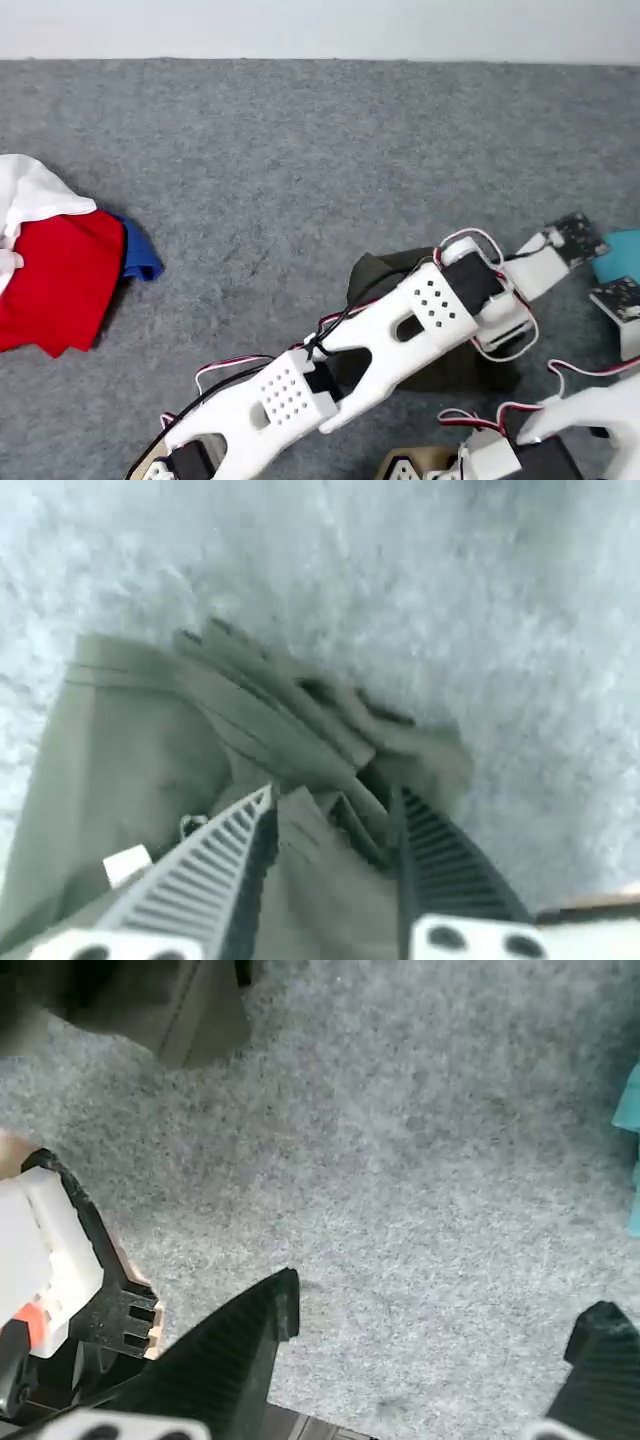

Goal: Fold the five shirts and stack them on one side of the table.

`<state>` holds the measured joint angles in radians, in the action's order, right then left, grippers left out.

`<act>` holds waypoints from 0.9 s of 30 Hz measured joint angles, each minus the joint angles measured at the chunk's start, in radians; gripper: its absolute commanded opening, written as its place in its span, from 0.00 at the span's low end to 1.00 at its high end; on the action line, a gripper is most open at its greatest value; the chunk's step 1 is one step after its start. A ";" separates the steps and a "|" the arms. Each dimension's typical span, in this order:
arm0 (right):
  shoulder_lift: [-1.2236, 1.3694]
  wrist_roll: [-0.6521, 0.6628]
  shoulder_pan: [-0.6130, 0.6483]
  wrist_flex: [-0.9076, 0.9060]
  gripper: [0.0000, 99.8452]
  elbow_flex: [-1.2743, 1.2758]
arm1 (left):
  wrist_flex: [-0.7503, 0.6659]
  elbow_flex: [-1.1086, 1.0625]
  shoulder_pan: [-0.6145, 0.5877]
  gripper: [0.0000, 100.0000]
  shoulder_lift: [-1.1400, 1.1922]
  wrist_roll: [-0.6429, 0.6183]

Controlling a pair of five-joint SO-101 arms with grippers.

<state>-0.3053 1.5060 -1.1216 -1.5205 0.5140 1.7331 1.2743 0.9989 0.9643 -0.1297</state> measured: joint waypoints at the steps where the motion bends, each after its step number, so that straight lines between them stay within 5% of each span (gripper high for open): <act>1: 0.000 0.000 0.000 0.000 0.42 0.000 | 0.000 0.014 -0.003 0.18 0.000 -0.002; 7: 0.000 -0.043 0.003 0.000 0.42 0.000 | 0.000 0.032 -0.046 0.18 0.003 -0.008; 11: 0.000 -0.215 0.094 0.000 0.42 0.000 | 0.000 0.032 -0.132 0.18 0.003 -0.008; 20: 0.000 -0.816 0.606 -0.002 0.42 0.000 | 0.000 0.032 -0.466 0.18 0.003 -0.008; 27: 0.000 -0.959 0.933 -0.002 0.42 -0.126 | 0.000 -0.080 -0.566 0.18 -0.006 -0.008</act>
<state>-0.3053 0.5470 -0.1887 -1.5221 0.3882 1.7331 1.1945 0.4327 0.9582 -0.1373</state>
